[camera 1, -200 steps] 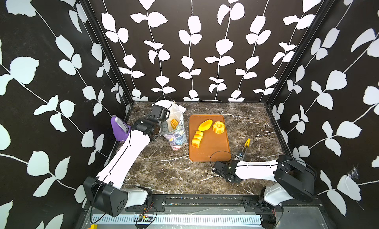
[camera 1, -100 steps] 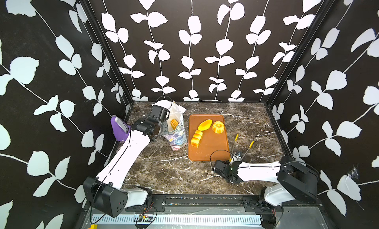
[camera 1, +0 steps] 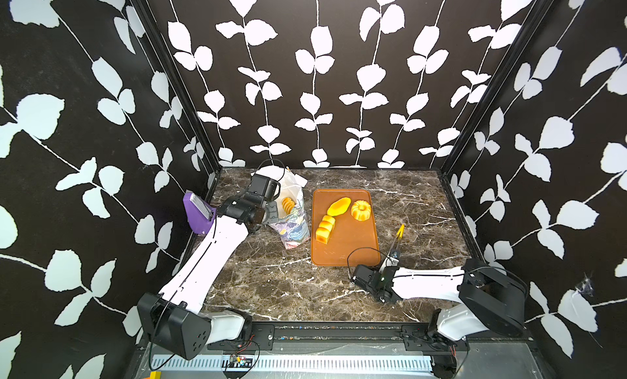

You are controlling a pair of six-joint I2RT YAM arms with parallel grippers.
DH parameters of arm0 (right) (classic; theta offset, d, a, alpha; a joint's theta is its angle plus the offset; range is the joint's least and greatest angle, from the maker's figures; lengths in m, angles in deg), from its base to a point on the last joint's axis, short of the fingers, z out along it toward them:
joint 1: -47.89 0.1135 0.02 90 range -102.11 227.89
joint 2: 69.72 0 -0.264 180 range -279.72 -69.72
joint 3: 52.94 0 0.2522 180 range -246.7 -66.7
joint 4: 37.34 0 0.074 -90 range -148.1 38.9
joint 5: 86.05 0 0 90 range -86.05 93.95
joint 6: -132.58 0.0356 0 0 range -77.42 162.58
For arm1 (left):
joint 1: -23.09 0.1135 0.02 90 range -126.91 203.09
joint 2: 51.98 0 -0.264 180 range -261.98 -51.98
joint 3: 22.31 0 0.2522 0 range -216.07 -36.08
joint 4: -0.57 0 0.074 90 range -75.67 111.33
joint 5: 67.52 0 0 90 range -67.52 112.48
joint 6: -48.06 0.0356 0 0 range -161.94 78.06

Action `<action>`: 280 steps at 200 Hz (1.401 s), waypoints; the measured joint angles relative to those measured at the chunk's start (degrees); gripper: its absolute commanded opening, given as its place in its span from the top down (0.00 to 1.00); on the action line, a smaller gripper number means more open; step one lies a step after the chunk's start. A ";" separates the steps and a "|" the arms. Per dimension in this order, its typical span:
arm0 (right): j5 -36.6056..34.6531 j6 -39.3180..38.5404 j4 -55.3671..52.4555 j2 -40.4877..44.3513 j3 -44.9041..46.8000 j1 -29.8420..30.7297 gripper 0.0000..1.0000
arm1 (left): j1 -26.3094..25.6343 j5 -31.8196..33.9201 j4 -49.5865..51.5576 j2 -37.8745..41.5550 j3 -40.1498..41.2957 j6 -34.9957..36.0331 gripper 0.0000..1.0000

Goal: Pack bread into a paper bag
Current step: Pick up the clamp from the center of the board, then pick up the fake bread from the plate.

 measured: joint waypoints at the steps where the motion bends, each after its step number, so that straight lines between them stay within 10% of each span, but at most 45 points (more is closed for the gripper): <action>1: 0.24 0.00 -0.31 0.09 -0.07 0.00 1.00 | 0.00 0.02 0.00 0.00 0.00 0.00 1.00; 109: 10.10 -12.37 -33.88 12.90 -21.97 2.95 1.00 | 0.00 0.00 -0.07 1.81 0.81 -0.46 1.00; 197: 22.03 -25.42 -31.95 19.93 -27.21 12.76 1.00 | 0.00 0.04 -0.07 2.56 0.81 -1.81 1.00; 280: 22.49 -24.79 -28.20 18.27 -27.23 15.93 0.69 | 0.00 0.04 -0.22 3.65 2.12 -2.75 1.00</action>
